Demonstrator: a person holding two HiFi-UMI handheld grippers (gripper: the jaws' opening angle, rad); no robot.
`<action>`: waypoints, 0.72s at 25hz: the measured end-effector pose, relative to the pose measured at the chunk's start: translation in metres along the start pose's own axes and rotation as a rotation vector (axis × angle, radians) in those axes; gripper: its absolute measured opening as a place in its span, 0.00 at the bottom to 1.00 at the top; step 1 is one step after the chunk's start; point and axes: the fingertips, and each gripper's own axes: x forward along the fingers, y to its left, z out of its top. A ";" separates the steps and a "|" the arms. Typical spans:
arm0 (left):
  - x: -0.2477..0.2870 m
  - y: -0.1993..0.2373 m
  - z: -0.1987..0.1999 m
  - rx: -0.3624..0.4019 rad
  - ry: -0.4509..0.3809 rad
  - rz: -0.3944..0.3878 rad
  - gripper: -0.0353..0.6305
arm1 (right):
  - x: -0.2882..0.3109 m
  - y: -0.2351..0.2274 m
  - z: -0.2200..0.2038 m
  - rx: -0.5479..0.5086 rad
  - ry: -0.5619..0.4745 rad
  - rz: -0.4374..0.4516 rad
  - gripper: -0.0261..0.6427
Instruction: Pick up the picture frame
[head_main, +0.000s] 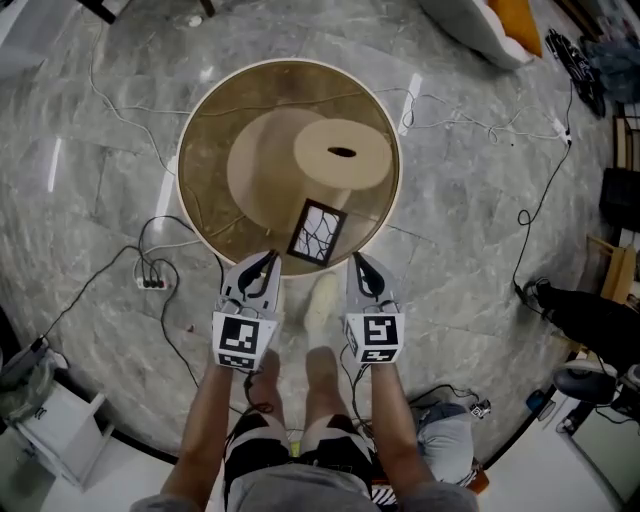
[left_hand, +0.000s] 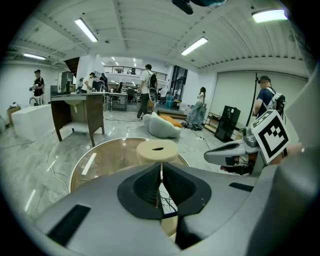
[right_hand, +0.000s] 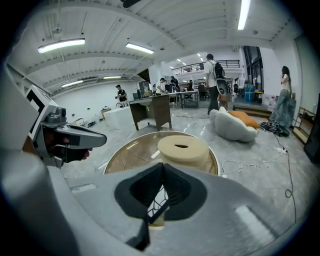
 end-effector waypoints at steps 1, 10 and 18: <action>0.006 0.000 -0.008 -0.002 0.004 -0.002 0.09 | 0.006 -0.002 -0.009 0.003 0.007 0.003 0.04; 0.059 0.001 -0.084 -0.006 0.056 -0.024 0.09 | 0.058 -0.015 -0.094 0.035 0.073 0.009 0.04; 0.072 0.012 -0.107 -0.010 0.090 -0.020 0.09 | 0.085 -0.015 -0.125 0.094 0.140 0.023 0.04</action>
